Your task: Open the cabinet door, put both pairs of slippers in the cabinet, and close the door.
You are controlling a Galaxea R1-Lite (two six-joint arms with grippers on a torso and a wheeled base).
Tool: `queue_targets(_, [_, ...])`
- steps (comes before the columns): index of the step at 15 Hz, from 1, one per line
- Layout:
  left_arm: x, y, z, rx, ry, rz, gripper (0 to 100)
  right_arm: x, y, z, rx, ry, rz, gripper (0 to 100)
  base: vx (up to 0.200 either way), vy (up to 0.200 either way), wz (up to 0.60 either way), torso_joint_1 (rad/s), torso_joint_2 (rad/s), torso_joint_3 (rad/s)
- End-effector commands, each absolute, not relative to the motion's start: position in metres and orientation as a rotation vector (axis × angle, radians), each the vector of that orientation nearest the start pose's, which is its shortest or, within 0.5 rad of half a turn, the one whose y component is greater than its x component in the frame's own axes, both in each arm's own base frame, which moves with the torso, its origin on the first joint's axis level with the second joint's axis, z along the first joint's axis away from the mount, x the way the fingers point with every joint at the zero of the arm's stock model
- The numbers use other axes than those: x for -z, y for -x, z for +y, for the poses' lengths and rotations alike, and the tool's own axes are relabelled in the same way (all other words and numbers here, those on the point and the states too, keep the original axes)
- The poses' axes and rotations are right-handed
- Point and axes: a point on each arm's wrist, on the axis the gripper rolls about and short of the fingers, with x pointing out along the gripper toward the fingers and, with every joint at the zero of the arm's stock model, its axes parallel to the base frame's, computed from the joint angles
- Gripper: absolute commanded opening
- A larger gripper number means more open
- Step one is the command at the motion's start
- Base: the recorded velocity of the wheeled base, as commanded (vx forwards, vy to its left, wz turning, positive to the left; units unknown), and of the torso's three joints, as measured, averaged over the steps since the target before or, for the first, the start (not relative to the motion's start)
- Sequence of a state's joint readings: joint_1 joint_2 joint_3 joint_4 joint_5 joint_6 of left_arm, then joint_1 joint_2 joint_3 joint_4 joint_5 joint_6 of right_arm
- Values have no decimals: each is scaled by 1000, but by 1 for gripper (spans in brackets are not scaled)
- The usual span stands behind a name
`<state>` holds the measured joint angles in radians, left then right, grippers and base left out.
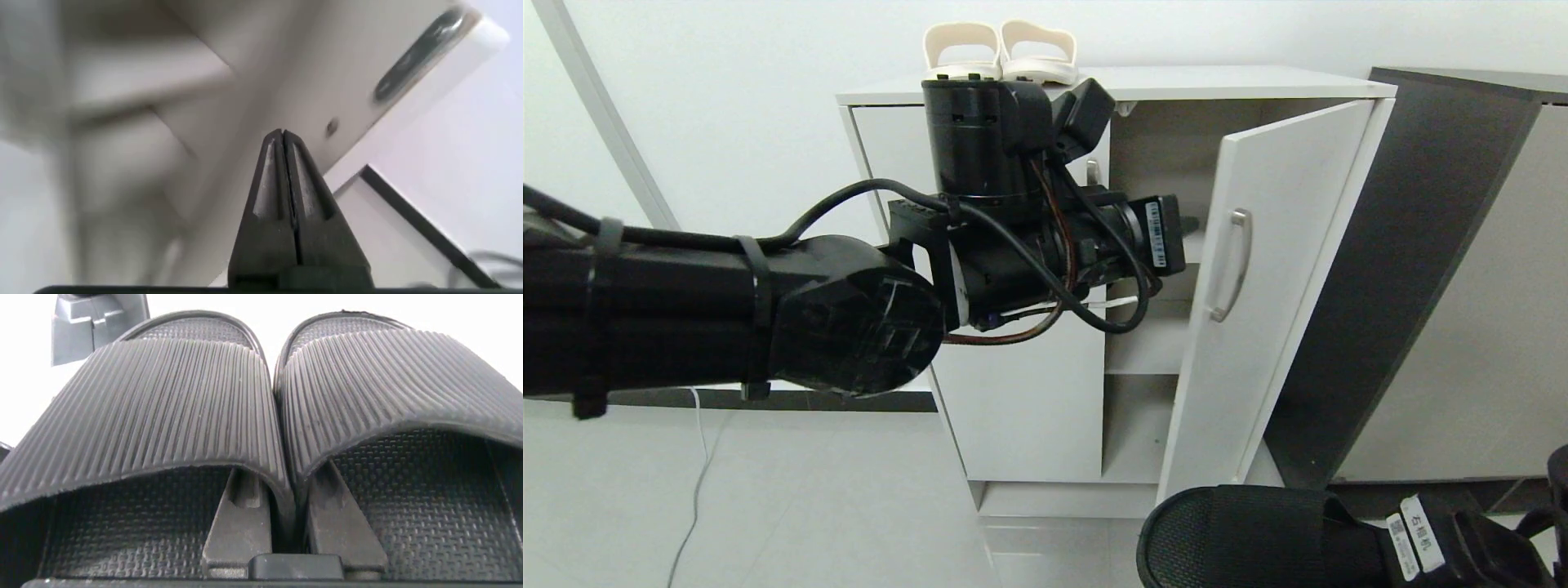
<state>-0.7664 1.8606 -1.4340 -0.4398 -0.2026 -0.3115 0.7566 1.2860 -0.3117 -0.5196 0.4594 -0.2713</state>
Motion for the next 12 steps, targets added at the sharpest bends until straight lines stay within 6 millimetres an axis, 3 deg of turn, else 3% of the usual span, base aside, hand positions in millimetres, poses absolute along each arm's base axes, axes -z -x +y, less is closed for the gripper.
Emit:
queue_targets(1, [-288, -256, -276, 1009, 295, 117, 0, -141, -114, 122, -1258, 306, 317, 0, -200, 0, 0, 2, 2, 7])
queue_targets(4, [-285, -264, -269, 981, 301, 108, 0, -141, -113, 122, -1258, 305, 314, 0, -67, 0, 0, 2, 1, 1])
queue_targets(7, [-287, -264, -226, 898, 295, 107, 0, -139, -113, 122, -1259, 306, 324, 0, 0, 0, 0, 0, 0, 0])
queue_targets(10, [-301, -230, -168, 817, 279, 55, 0, -140, -114, 121, -1254, 305, 318, 0, 0, 0, 0, 0, 0, 0])
queue_targets(11, [-303, -220, -157, 806, 269, 41, 0, -141, -114, 121, -1251, 306, 313, 0, 0, 0, 0, 0, 0, 0])
queue_targets(12, [-305, -193, -132, 786, 260, 12, 0, -141, -115, 121, -1244, 302, 314, 0, 0, 0, 0, 0, 0, 0])
